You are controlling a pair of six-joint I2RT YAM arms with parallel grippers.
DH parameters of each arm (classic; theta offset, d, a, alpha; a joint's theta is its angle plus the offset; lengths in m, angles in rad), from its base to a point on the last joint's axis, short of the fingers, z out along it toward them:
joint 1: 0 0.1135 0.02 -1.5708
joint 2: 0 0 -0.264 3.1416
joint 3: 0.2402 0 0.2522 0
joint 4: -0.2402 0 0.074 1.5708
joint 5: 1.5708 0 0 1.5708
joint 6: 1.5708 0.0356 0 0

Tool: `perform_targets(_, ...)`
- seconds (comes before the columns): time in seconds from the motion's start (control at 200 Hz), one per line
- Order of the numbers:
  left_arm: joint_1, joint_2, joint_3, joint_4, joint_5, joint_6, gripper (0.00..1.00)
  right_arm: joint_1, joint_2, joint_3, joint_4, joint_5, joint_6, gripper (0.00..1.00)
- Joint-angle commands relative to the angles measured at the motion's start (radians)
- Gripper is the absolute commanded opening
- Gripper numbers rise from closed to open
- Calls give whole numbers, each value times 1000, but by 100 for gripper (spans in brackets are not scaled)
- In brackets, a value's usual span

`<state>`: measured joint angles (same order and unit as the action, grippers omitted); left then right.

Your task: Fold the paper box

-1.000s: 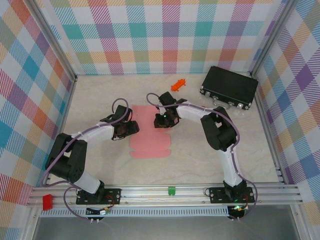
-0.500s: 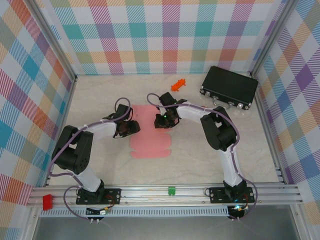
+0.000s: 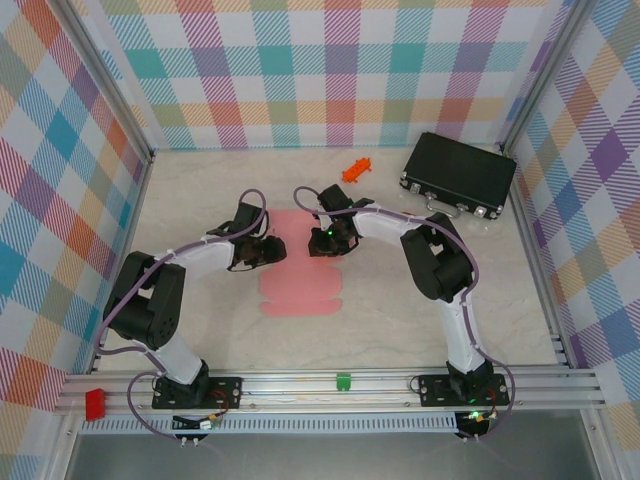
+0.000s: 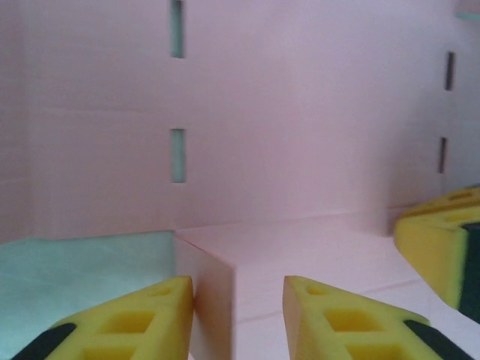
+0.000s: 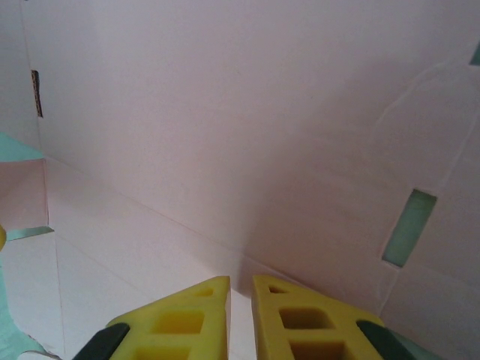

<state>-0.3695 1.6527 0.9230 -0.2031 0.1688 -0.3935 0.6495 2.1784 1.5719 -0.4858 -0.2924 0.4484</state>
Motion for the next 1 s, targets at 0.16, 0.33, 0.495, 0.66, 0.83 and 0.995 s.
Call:
perform_targets(0.16, -23, 14, 51, -9, 29, 36, 35, 9, 18, 6, 4, 4, 17, 17)
perform_targets(0.33, -25, -61, 57, -50, -51, 37, 39, 7, -19, -16, 34, 8, 33, 18)
perform_targets(0.495, -38, -163, 65, -105, -112, 69, 42, 7, -55, -11, 48, 20, 44, 19)
perform_targets(0.66, -59, -180, 78, -124, -86, 93, 33, 6, -122, -14, 56, 54, 48, 22)
perform_targets(0.83, -91, -88, 99, -110, -27, 72, 6, -7, -211, -69, 40, 141, 48, 26)
perform_targets(0.995, -111, 3, 112, -84, -17, 18, 0, -36, -279, -164, 26, 177, 62, 31)
